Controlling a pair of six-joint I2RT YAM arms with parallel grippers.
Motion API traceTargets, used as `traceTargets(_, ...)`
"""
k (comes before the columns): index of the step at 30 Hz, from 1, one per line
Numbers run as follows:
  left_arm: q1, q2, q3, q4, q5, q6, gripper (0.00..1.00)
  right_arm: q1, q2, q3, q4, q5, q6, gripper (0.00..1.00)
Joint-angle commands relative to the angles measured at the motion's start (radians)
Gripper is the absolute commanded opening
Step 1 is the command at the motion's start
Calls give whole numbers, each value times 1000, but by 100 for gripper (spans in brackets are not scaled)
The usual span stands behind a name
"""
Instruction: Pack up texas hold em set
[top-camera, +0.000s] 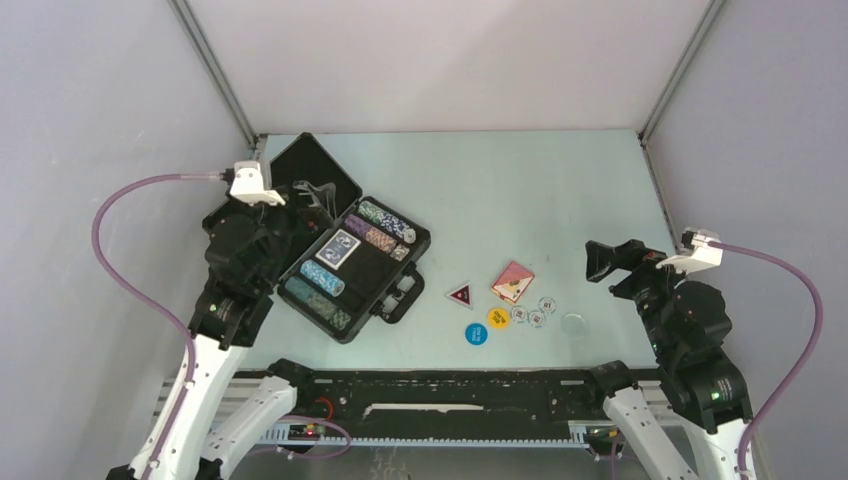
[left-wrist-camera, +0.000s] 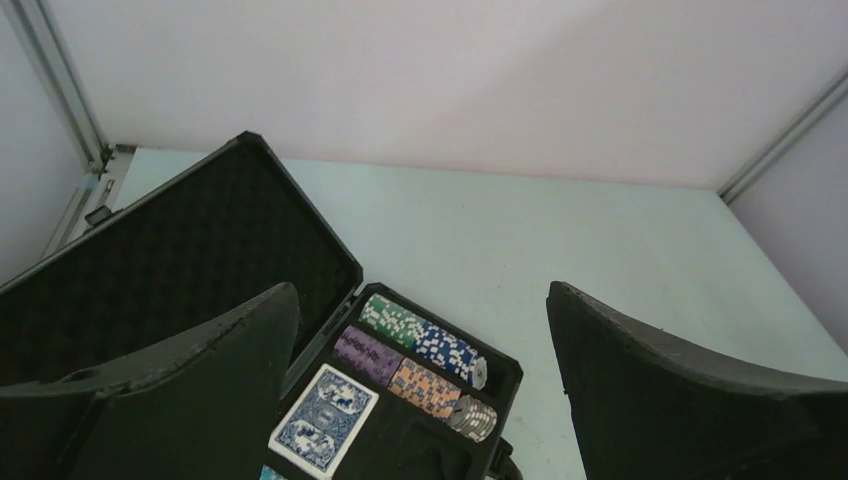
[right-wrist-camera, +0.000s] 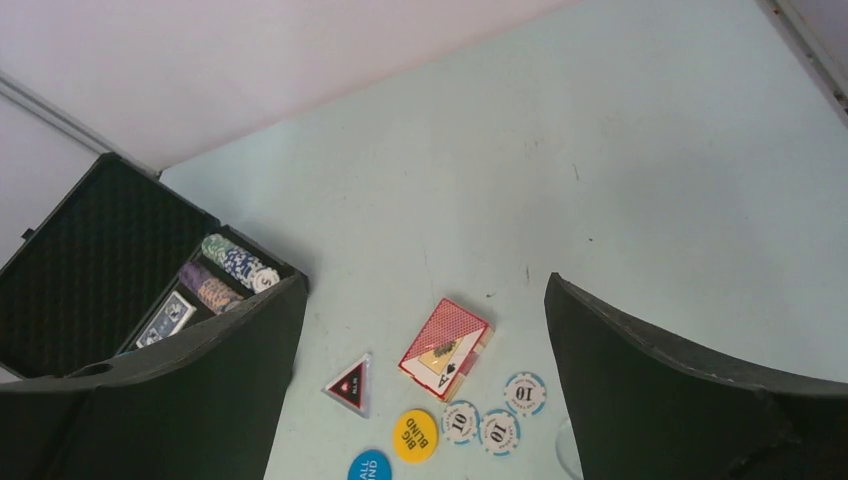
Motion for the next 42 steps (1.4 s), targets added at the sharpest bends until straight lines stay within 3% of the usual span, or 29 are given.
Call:
traceTargets(1,12,17,40,-10,-50,-26,100,-4,16,-5,-20,53,23,100)
traceTargets(12,9,132,65,-16,98,-80,100,-3,65,-6,-87,16,-19,100)
traceTargets(18,-28,245,80,0,307,-163,100,-3,36,12,-98,-74,7,100)
traceTargets(21,-95,291,73,14,341,-201,100,-3,39,34,-118,-107,44,100)
traceTargets(30,-390,539,85,57,237,-319,100,-2,37,59,-77,-293,12,100)
traceTargets(34,-491,746,182,69,266,-256,100,-2,15,60,-40,-399,-25,100)
traceTargets(40,-557,1125,504,-88,361,-229,100,-3,-24,67,-43,-436,-35,100)
traceTargets(42,-593,1212,613,-163,281,-204,100,-3,-40,66,-51,-426,-37,100)
